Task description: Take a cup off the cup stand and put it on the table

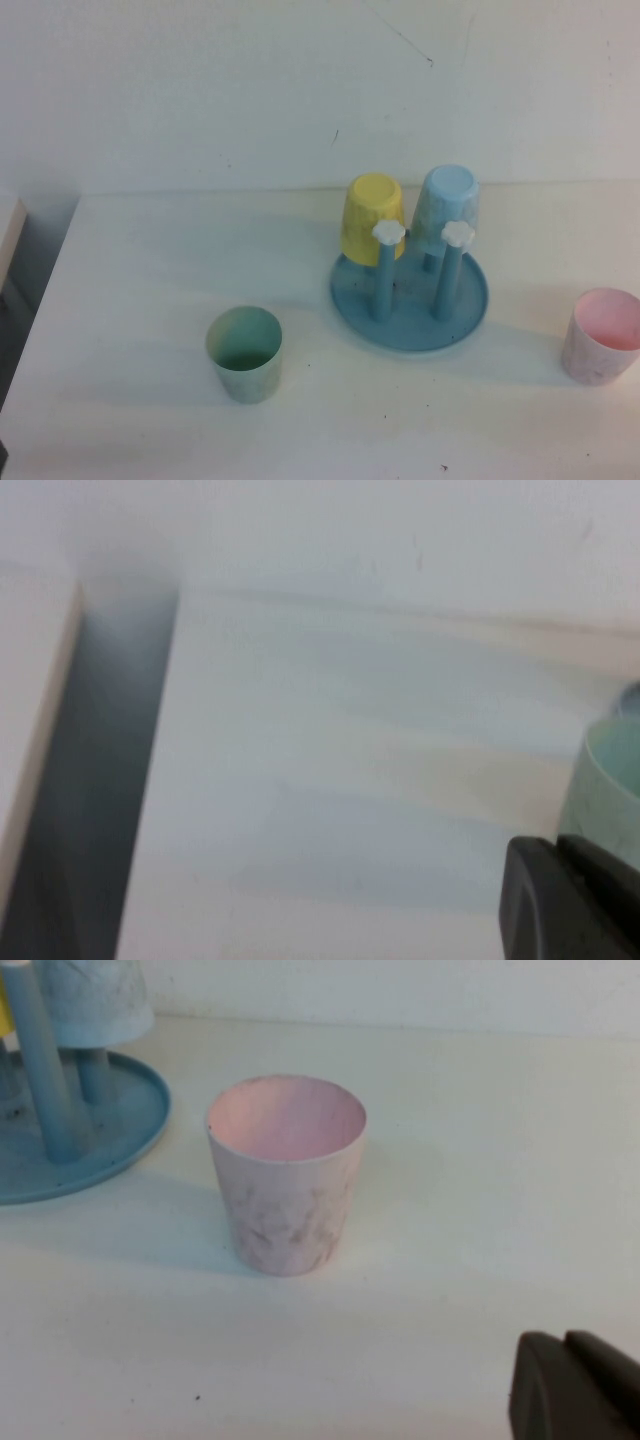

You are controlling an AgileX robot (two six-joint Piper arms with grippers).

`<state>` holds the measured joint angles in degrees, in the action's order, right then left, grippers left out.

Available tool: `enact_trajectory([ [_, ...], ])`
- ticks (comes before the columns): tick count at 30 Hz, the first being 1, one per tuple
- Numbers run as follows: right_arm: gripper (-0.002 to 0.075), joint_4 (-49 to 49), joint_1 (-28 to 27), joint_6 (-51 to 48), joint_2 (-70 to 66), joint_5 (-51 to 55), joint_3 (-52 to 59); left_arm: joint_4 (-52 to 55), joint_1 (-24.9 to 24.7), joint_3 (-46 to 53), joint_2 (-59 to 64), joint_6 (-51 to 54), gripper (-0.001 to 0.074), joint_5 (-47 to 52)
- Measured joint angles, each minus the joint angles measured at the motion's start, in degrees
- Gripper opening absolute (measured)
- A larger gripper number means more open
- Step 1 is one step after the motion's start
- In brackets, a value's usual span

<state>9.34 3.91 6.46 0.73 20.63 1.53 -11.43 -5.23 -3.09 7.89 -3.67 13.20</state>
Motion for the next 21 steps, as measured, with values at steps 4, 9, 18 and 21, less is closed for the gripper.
enact_trajectory([
  [4, -0.0001, 0.00, 0.00, 0.00, 0.00, 0.00, 0.00, 5.22, 0.00, 4.17, -6.54, -2.55, -0.0002, -6.67],
  [9, -0.0001, 0.09, 0.00, 0.00, 0.00, 0.04, 0.00, 7.89, 1.79, 4.55, -8.37, -2.90, -0.0002, -0.19],
  [18, -0.0001, 0.09, 0.00, 0.00, 0.00, 0.04, 0.00, 9.35, 4.76, 4.68, -8.37, -1.30, -0.0002, 4.60],
  [21, -0.0001, 0.09, 0.00, 0.00, 0.00, 0.04, 0.00, 9.03, 2.47, 4.68, -8.37, 0.75, -0.0002, 4.72],
])
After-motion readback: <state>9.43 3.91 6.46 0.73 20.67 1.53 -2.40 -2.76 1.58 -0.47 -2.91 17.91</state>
